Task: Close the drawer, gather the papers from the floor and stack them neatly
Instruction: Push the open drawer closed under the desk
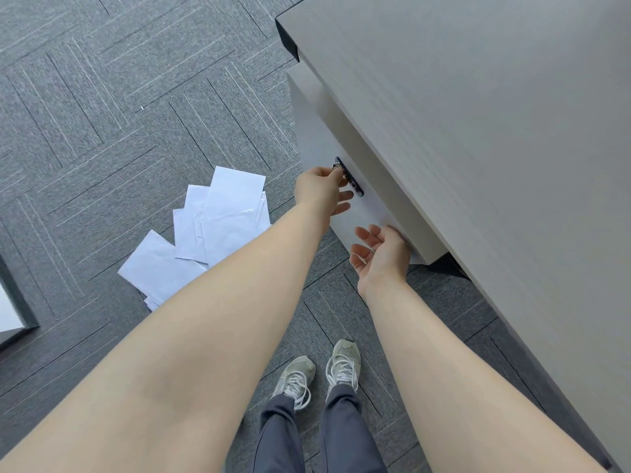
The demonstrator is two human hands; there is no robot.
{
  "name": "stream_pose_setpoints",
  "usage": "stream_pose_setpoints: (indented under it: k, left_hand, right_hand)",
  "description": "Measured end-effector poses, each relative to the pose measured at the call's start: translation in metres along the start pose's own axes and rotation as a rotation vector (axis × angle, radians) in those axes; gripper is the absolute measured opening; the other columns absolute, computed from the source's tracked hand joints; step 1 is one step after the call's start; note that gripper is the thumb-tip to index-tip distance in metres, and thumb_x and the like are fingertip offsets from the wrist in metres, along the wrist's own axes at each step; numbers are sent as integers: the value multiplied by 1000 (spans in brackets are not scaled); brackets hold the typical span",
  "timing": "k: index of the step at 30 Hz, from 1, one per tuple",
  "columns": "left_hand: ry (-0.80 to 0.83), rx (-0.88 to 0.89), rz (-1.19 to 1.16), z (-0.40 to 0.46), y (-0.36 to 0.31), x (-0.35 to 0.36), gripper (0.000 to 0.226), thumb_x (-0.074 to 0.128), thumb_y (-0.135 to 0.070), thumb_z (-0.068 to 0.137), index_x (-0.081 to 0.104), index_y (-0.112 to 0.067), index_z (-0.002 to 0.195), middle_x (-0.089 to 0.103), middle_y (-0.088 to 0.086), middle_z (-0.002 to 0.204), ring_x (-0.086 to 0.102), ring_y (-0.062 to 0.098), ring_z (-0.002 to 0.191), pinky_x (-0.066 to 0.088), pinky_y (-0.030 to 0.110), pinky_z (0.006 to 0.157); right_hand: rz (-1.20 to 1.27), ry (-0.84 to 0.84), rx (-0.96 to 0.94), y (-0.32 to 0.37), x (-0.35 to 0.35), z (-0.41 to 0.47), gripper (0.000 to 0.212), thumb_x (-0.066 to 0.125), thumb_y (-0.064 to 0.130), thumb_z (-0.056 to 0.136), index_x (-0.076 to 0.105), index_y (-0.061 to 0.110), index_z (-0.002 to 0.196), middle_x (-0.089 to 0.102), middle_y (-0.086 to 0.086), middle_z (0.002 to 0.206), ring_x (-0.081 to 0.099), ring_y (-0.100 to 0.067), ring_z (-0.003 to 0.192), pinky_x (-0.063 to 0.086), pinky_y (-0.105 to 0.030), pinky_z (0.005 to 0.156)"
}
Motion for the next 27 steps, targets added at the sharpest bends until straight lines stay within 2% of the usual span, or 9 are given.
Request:
stream_pose_setpoints:
  k: [2,5,7,10,13,19,25,27]
  left_hand:
    - [-14,69,100,0,-5,-3,16,59,-16,91,57,-11,105,68,3,93,71,21,70,58,33,54]
    - [-69,290,460,0,-17,-9,25,55,-14,85,58,-23,109,70,-4,93,71,22,79,60,42,71]
    - [-109,416,701,-3,-22,-9,29,54,-17,87,60,-23,114,72,-3,102,69,26,90,56,41,78]
    - [-179,564,963,-6,-29,-6,23,53,-23,91,61,-17,112,73,4,103,64,33,96,52,41,76]
    - [-212,644,1077,-5,-31,-2,23,53,-31,92,59,-12,103,73,10,99,64,38,90,51,41,70]
    - [-189,766,1245,-5,-30,4,30,46,-34,98,54,-7,108,69,18,99,62,44,89,34,38,62]
    - [-161,794,1331,-5,-29,7,32,41,-34,101,53,-5,109,68,19,101,63,43,91,31,37,62]
    - [-153,800,1362,-5,-28,9,27,39,-28,103,53,-5,107,68,18,100,63,44,90,30,37,61]
  right_hand:
    - [-11,3,0,-1,0,0,21,42,33,99,57,17,100,71,-2,92,54,-17,62,42,-26,56]
    - [-56,11,-18,-1,1,1,19,43,31,98,57,18,101,70,-2,90,54,-17,59,41,-25,53]
    - [-87,9,-25,0,1,1,18,44,29,98,58,18,100,70,-2,87,54,-17,56,40,-24,51]
    - [-118,1,-32,1,0,3,18,44,27,97,59,18,97,71,-2,84,54,-16,51,39,-23,48]
    - [-141,-4,-47,0,0,4,16,46,25,96,60,18,95,71,-1,82,54,-15,49,40,-23,47]
    - [-178,5,-68,2,1,3,18,46,25,95,63,18,100,73,-2,86,55,-16,53,42,-24,50]
    - [-190,15,-98,5,4,2,26,40,23,97,64,17,102,72,-2,83,54,-16,52,42,-24,50]
    - [-191,14,-100,5,5,2,28,38,22,98,64,15,104,71,-2,81,53,-15,50,41,-24,49]
Point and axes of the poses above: each hand's wrist, its own z-axis towards the middle knuckle, its own x-axis out of the palm, y = z × x, the point moved 7 cm from there along z, towards the middle knuckle
